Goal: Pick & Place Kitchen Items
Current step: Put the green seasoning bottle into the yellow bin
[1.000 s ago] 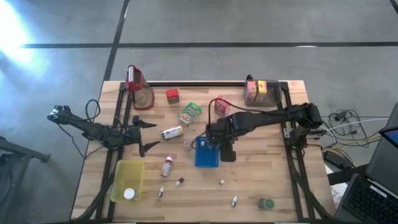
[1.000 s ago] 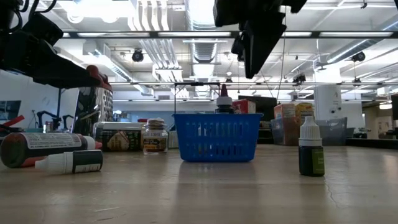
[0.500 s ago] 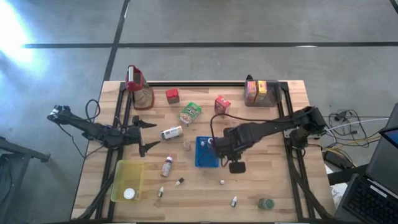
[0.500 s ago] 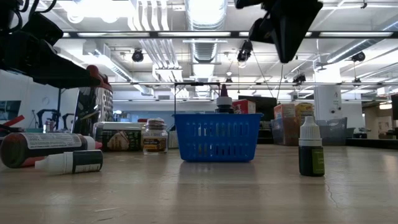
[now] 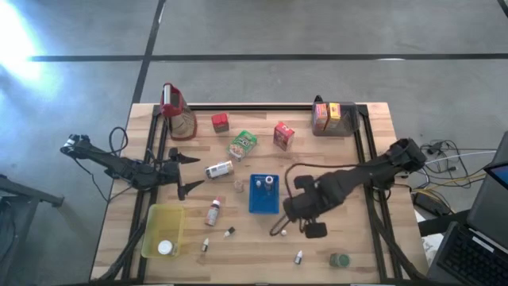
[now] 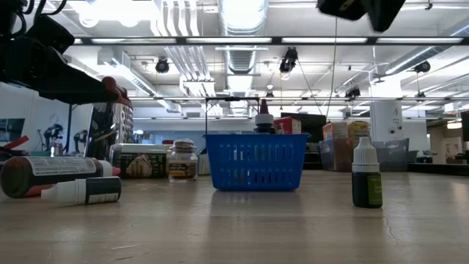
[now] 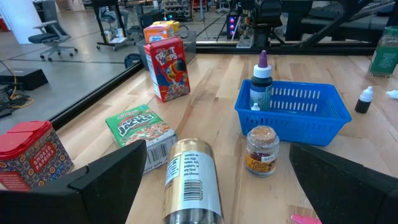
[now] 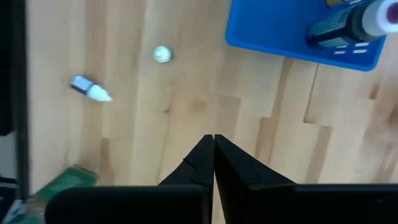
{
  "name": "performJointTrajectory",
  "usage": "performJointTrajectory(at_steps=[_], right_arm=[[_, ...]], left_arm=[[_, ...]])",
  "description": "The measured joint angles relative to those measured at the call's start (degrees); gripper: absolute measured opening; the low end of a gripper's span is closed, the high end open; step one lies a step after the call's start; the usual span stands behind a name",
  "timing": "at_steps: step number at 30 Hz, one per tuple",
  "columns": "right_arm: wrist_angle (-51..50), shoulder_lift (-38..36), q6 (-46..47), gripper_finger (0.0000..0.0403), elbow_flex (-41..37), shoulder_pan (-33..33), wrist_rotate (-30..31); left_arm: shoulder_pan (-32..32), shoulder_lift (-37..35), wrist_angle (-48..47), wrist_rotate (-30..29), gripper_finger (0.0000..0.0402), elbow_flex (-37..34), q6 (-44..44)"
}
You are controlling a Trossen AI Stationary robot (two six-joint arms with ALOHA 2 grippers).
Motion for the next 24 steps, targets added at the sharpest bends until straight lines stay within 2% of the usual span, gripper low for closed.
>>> performJointTrajectory(at_steps=[4,9,21,24], right_arm=[[0.0,-1.3,6.3,0.0008,0.0,3.8,2.5],[-0.3,-1.8,14.8,0.0008,0.1,9.3,2.7],[-4.0,-2.8,43.9,0.0008,0.1,24.0,2.8],[-5.0,-2.7,50.4,0.0008,0.1,28.4,5.6]], left_arm=[[0.0,0.0,0.0,0.0,0.04,0.0,0.0],[0.0,0.0,0.0,0.0,0.04,0.0,0.0],[0.0,0.0,0.0,0.0,0.04,0.0,0.0],[0.0,0.0,0.0,0.0,0.04,0.0,0.0]])
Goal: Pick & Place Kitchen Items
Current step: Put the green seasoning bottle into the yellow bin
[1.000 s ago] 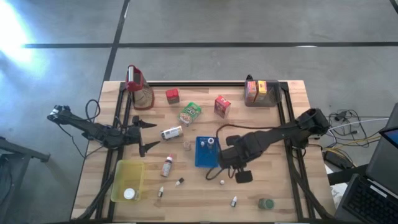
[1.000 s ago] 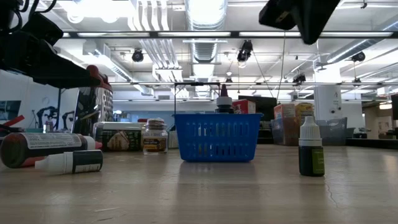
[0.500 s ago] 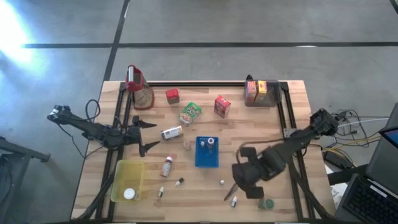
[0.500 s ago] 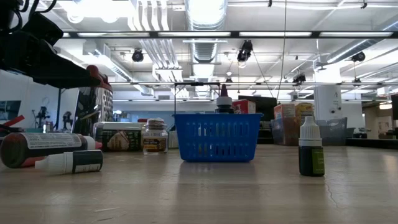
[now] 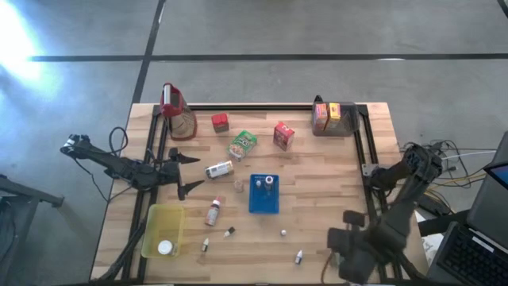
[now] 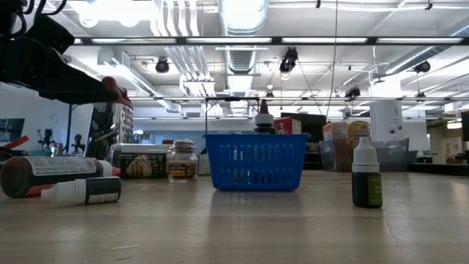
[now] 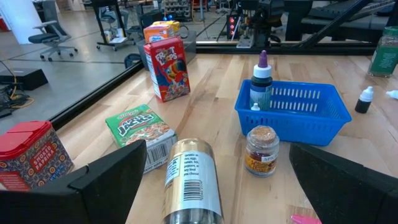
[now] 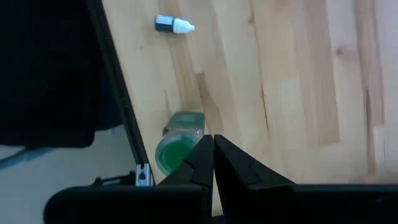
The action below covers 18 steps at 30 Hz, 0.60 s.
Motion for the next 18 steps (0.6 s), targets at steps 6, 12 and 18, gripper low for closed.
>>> performJointTrajectory(at_steps=[6,12,18], right_arm=[[-0.9,0.0,12.4,0.0008,0.0,8.4,5.5],[-0.9,0.0,23.7,0.0008,-1.0,13.6,4.8],[1.3,0.0,31.1,0.0008,-5.8,17.2,2.5]], left_arm=[[0.0,0.0,0.0,0.0,0.04,0.0,0.0],[0.0,0.0,0.0,0.0,0.04,0.0,0.0],[0.0,0.0,0.0,0.0,0.04,0.0,0.0]])
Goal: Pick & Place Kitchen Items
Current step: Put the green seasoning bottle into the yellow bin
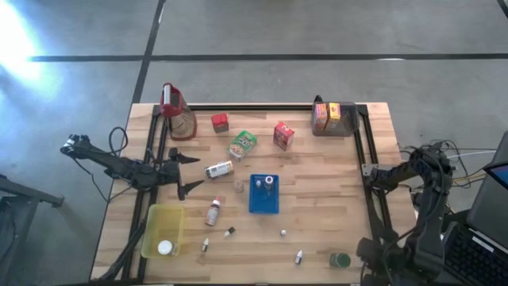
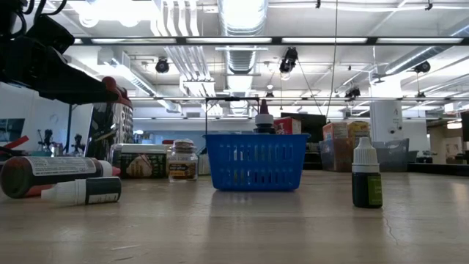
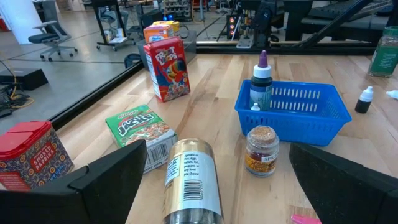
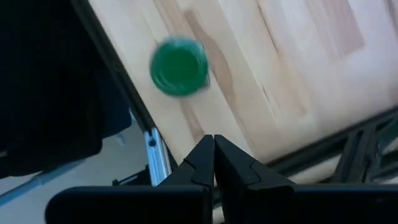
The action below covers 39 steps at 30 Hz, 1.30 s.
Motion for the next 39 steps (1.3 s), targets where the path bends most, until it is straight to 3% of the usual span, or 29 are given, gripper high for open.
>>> performJointTrajectory(at_steps=[17,21,30,39], right_arm=[[41.0,0.1,6.6,0.0008,-24.8,1.6,-1.1],[47.7,0.1,7.1,0.0008,-29.1,1.4,2.5],[48.7,0.1,7.0,0.0008,-33.6,-0.9,5.9],[49.2,0.1,4.9,0.0008,-36.2,-1.9,16.6]], left_arm=[[0.0,0.0,0.0,0.0,0.04,0.0,0.0],[0.0,0.0,0.0,0.0,0.04,0.0,0.0],[0.0,0.0,0.0,0.0,0.04,0.0,0.0],[0.0,0.0,0.0,0.0,0.04,0.0,0.0]])
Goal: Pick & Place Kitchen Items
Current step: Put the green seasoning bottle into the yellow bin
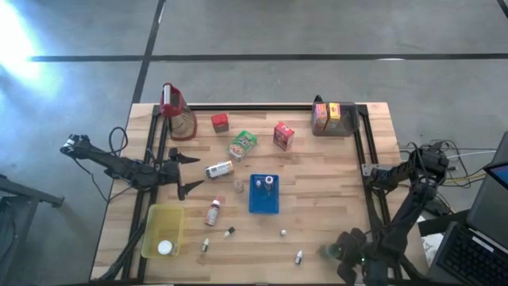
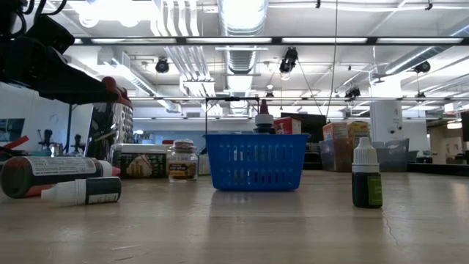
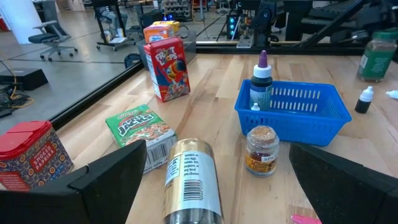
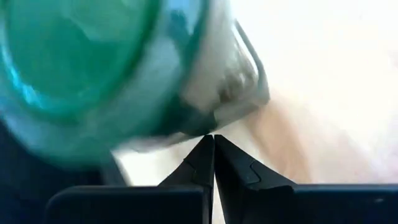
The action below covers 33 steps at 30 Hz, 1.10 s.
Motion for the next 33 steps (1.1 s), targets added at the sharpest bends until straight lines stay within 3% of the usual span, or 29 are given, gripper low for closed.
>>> performJointTrajectory(at_steps=[12,18,22,33], right_arm=[[0.0,0.0,-5.1,0.0008,-4.7,-4.0,5.1],[-1.0,-1.0,-14.4,0.0008,-4.7,-5.9,-0.6],[-0.9,-3.3,-17.5,0.0012,-4.7,-4.7,-1.2],[0.3,-5.1,-14.1,0.0112,-4.7,2.7,5.9]], left_arm=[[0.0,0.0,0.0,0.0,0.04,0.0,0.0],[0.0,0.0,0.0,0.0,0.04,0.0,0.0],[0.0,0.0,0.0,0.0,0.04,0.0,0.0],[0.0,0.0,0.0,0.0,0.04,0.0,0.0]])
